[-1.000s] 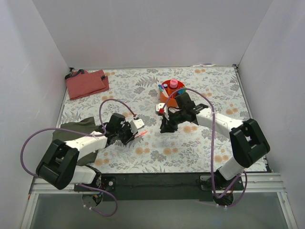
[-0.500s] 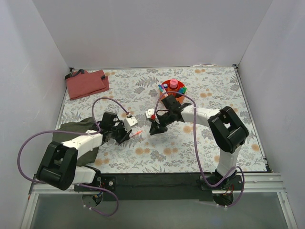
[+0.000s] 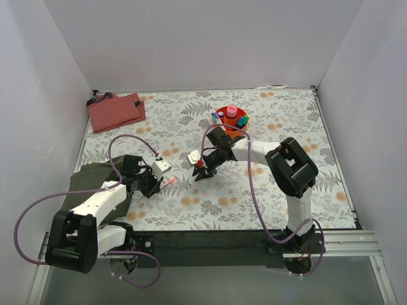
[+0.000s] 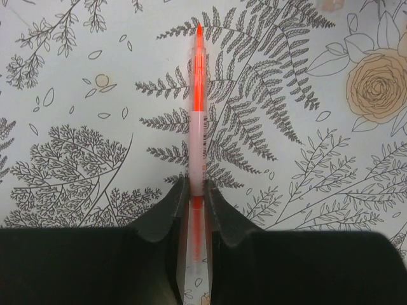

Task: Sort the stationery into containers
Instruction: Pick up the pen from the center of the board.

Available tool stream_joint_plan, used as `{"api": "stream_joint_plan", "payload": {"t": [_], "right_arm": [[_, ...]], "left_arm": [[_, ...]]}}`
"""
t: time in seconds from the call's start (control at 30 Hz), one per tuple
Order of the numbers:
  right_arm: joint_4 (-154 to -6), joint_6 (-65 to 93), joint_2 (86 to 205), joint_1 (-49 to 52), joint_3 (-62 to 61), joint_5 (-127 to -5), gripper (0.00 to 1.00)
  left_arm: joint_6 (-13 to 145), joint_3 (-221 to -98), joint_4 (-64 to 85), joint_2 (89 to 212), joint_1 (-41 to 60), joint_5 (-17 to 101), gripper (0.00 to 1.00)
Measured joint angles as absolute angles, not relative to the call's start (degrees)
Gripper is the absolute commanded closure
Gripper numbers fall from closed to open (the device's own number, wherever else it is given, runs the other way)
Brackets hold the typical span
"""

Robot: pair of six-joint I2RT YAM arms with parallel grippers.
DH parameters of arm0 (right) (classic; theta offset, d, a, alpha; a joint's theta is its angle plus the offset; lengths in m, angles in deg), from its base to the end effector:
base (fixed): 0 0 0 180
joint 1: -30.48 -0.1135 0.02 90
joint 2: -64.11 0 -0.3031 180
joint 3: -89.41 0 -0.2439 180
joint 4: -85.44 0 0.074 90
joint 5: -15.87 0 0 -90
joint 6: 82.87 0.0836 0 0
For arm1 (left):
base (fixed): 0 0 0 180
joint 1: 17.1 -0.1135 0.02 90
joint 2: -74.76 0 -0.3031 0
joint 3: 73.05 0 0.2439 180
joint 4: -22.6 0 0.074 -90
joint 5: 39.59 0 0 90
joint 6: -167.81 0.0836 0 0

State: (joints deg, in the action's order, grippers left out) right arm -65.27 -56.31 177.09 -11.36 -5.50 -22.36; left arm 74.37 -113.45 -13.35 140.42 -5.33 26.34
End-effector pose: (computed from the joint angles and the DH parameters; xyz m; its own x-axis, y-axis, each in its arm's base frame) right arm 0.2706 0.3305 0.1728 0.3730 -0.4090 -0.8328 -0.8864 -0.4223 -0.1896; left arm 0.1771 -0.0717 0.1538 -0.8791 0.1272 -0.4593 0.3264 0.8630 -0.3857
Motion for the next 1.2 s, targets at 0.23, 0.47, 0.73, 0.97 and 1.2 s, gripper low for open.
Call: {"api": "stream_joint_plan", "payload": {"t": [0.23,0.47,0.73,0.97,1.2], "right_arm": [[-58.8,-62.6,178.1,-13.4,-3.1,-20.8,0.62],[-55.0,-64.1,179.0,-14.8,-2.0,-19.9,0.43],[-54.2,-63.3,183.4,-15.3,1.6,-20.0,0.45],[-53.9,-59.6,186.5,-15.3,5.4,-19.9,0.49],[-54.2,-58.4,186.5,-15.3,5.4,-20.5,0.54]], "left_arm": [[74.8,-113.1,-14.6,139.6,-7.3,25.7,1.0],[75.5,-113.2,-14.6,140.2,-8.8,24.0,1.0],[75.9,-113.2,-14.8,140.2,-9.1,23.8,1.0],[75.9,-113.2,-14.8,140.1,-9.1,23.7,1.0],[75.9,-113.2,-15.0,140.0,-9.2,23.8,1.0]]}}
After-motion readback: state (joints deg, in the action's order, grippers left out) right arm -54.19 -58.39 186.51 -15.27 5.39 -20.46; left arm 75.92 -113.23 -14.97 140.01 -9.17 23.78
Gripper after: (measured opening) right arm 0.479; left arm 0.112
